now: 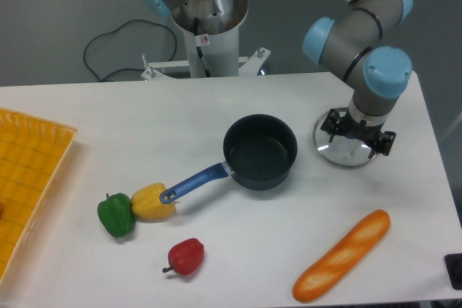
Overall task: Pick up the long bread
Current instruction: 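Move the gripper from the glass lid toward the orange baguette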
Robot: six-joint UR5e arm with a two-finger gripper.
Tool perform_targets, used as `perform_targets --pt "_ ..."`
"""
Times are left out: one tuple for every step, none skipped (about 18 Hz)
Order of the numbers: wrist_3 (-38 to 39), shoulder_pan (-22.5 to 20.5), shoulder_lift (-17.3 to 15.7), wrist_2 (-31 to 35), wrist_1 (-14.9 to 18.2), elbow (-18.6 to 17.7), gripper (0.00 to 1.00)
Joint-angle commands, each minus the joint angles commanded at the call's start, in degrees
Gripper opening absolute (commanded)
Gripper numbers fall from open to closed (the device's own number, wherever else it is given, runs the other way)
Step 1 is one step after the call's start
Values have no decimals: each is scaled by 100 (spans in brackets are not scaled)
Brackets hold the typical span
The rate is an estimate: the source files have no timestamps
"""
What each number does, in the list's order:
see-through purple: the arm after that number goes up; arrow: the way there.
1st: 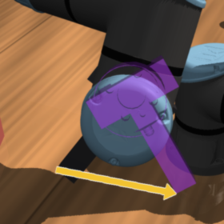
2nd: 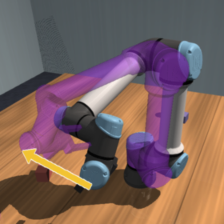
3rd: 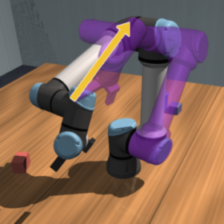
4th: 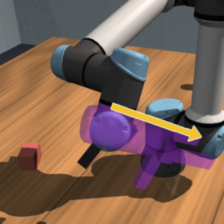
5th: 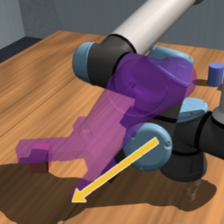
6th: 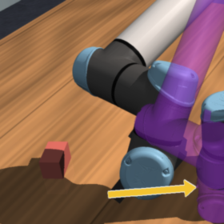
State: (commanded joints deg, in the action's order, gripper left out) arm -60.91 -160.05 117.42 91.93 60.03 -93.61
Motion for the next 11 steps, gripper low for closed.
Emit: perform_targets --pt "-9 0 0 -9 -26 52 100" --pt "0 17 9 -17 -44 166 100" --pt "44 26 26 -18 -87 263 100" --pt "61 26 61 -18 -175 307 100" --pt "70 35 105 -18 -271 395 100" --pt "70 87 166 -18 -342 483 100" --pt "70 149 254 -9 -404 579 100" --pt "70 193 351 -9 -448 676 100" --pt "53 228 447 -9 -448 799 100" --pt "27 246 553 -9 -448 913 100" --pt "18 298 641 -9 -448 993 100"
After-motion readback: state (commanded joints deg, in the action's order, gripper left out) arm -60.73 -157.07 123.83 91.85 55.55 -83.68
